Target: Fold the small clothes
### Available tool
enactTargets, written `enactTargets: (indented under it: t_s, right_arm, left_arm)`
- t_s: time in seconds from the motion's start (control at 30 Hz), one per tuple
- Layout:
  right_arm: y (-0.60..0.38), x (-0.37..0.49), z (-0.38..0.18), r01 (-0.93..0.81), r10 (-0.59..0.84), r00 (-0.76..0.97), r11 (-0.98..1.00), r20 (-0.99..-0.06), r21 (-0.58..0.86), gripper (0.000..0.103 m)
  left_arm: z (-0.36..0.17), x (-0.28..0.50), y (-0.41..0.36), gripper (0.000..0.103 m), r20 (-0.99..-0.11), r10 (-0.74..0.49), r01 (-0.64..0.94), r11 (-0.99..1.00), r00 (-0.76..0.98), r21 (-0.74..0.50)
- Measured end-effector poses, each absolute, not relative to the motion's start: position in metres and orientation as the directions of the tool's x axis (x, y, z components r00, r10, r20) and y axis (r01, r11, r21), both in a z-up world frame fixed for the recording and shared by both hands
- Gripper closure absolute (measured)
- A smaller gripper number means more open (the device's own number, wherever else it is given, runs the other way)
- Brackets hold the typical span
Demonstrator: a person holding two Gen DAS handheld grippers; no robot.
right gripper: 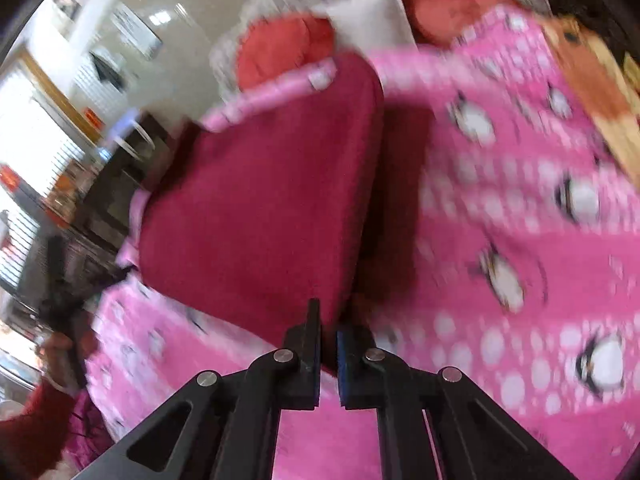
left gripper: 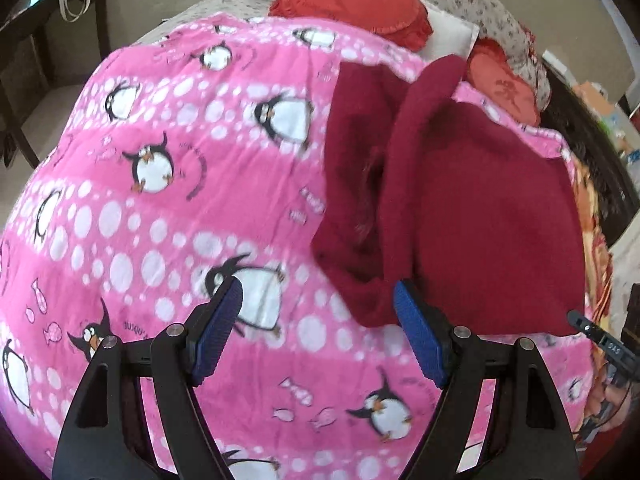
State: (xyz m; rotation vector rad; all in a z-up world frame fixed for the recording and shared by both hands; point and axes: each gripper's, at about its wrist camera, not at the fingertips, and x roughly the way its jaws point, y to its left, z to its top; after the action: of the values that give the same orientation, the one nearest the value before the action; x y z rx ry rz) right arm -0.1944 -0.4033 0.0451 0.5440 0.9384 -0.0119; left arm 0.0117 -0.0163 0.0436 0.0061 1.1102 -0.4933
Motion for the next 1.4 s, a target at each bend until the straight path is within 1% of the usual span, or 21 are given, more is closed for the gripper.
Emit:
enactTargets:
  t_s: [0.07, 0.13, 0.17, 0.27, 0.3, 0.37, 0.43, 0.5, 0.57, 0.6, 0.63, 0.67, 0.73, 0.77, 0.8, 0.93, 0.97, 1.03, 1.17, 1.3, 1.4]
  right_arm:
    - [-0.404, -0.194, 0.035, 0.254, 0.244, 0.581, 0.852, -0.776, 0.458, 0.098]
    - [-0.406, -0.197, 0.045, 0.262, 0.232, 0.605, 0.845, -0.761, 0.466, 0.098]
    - [-0.409, -0.202, 0.054, 0.281, 0.212, 0.622, 0.838, -0.754, 0.467, 0.096]
    - [-0.409, -0.209, 0.081, 0.317, 0.117, 0.664, 0.851, -0.739, 0.419, 0.084]
    - [-0.404, -0.212, 0.089, 0.296, 0.125, 0.678, 0.855, -0.724, 0.425, 0.076]
    - [-0.386, -0.198, 0.103, 0.206, 0.204, 0.696, 0.862, -0.688, 0.464, 0.066]
    - [-0.358, -0.176, 0.110, 0.114, 0.278, 0.682, 0.873, -0.677, 0.474, 0.065]
    - [-0.320, -0.145, 0.113, 0.018, 0.339, 0.654, 0.886, -0.676, 0.463, 0.065]
    - [-0.295, -0.120, 0.111, -0.034, 0.379, 0.632, 0.885, -0.676, 0.465, 0.065]
    - [-0.284, -0.104, 0.108, -0.050, 0.398, 0.622, 0.879, -0.674, 0.473, 0.065]
    - [-0.277, -0.092, 0.105, -0.062, 0.417, 0.615, 0.872, -0.669, 0.486, 0.065]
    - [-0.270, -0.081, 0.101, -0.065, 0.434, 0.607, 0.862, -0.666, 0.503, 0.065]
    - [-0.260, -0.065, 0.096, -0.059, 0.464, 0.592, 0.841, -0.659, 0.539, 0.065]
    - [-0.258, -0.057, 0.094, -0.057, 0.476, 0.586, 0.832, -0.656, 0.552, 0.065]
    - [-0.257, -0.051, 0.093, -0.053, 0.474, 0.582, 0.833, -0.661, 0.551, 0.065]
    - [-0.251, -0.034, 0.096, -0.055, 0.446, 0.583, 0.855, -0.679, 0.515, 0.065]
    - [-0.251, -0.029, 0.099, -0.054, 0.441, 0.588, 0.858, -0.678, 0.512, 0.065]
    - [-0.255, -0.018, 0.100, -0.048, 0.431, 0.594, 0.862, -0.680, 0.504, 0.065]
    - [-0.256, 0.027, 0.099, -0.033, 0.397, 0.614, 0.876, -0.682, 0.481, 0.063]
    - [-0.248, 0.065, 0.094, -0.016, 0.341, 0.615, 0.907, -0.711, 0.421, 0.063]
    - [-0.236, 0.091, 0.092, -0.011, 0.262, 0.634, 0.944, -0.728, 0.330, 0.063]
  left_arm:
    - [0.040, 0.011, -0.016, 0.024, -0.860, -0.383, 0.381, 0.891, 0.336, -0.248]
    - [0.042, 0.008, -0.016, 0.024, -0.844, -0.416, 0.394, 0.877, 0.339, -0.274]
    - [0.043, 0.007, -0.016, 0.024, -0.837, -0.426, 0.408, 0.870, 0.343, -0.276]
    - [0.039, 0.006, -0.024, 0.024, -0.844, -0.392, 0.441, 0.872, 0.366, -0.214]
    - [0.036, 0.008, -0.026, 0.024, -0.848, -0.385, 0.442, 0.873, 0.365, -0.206]
    - [0.031, 0.011, -0.024, 0.024, -0.848, -0.413, 0.439, 0.864, 0.333, -0.248]
    - [0.030, 0.011, -0.020, 0.024, -0.832, -0.459, 0.430, 0.849, 0.311, -0.307]
    - [0.030, 0.011, -0.019, 0.024, -0.824, -0.476, 0.428, 0.842, 0.306, -0.328]
    - [0.030, 0.010, -0.020, 0.026, -0.815, -0.494, 0.434, 0.833, 0.305, -0.343]
    - [0.030, 0.011, -0.021, 0.029, -0.809, -0.501, 0.439, 0.829, 0.306, -0.347]
    - [0.029, 0.012, -0.023, 0.044, -0.805, -0.509, 0.452, 0.822, 0.305, -0.348]
    - [0.028, 0.014, -0.027, 0.067, -0.810, -0.504, 0.464, 0.819, 0.299, -0.338]
    - [0.022, 0.021, -0.033, 0.086, -0.813, -0.528, 0.494, 0.790, 0.246, -0.364]
    - [0.022, 0.023, -0.033, 0.092, -0.808, -0.539, 0.500, 0.781, 0.238, -0.374]
    - [0.024, 0.025, -0.032, 0.095, -0.805, -0.543, 0.507, 0.777, 0.239, -0.373]
    - [0.037, 0.037, -0.010, 0.096, -0.779, -0.583, 0.493, 0.760, 0.229, -0.424]
    - [0.038, 0.036, -0.004, 0.100, -0.784, -0.568, 0.487, 0.774, 0.251, -0.405]
    - [0.030, 0.033, 0.004, 0.100, -0.806, -0.529, 0.472, 0.800, 0.265, -0.370]
    - [0.011, 0.031, 0.015, 0.100, -0.828, -0.507, 0.416, 0.824, 0.240, -0.384]
    - [0.025, 0.019, 0.015, 0.100, -0.812, -0.511, 0.438, 0.822, 0.284, -0.364]
    - [0.035, 0.012, 0.011, 0.100, -0.808, -0.488, 0.464, 0.829, 0.329, -0.312]
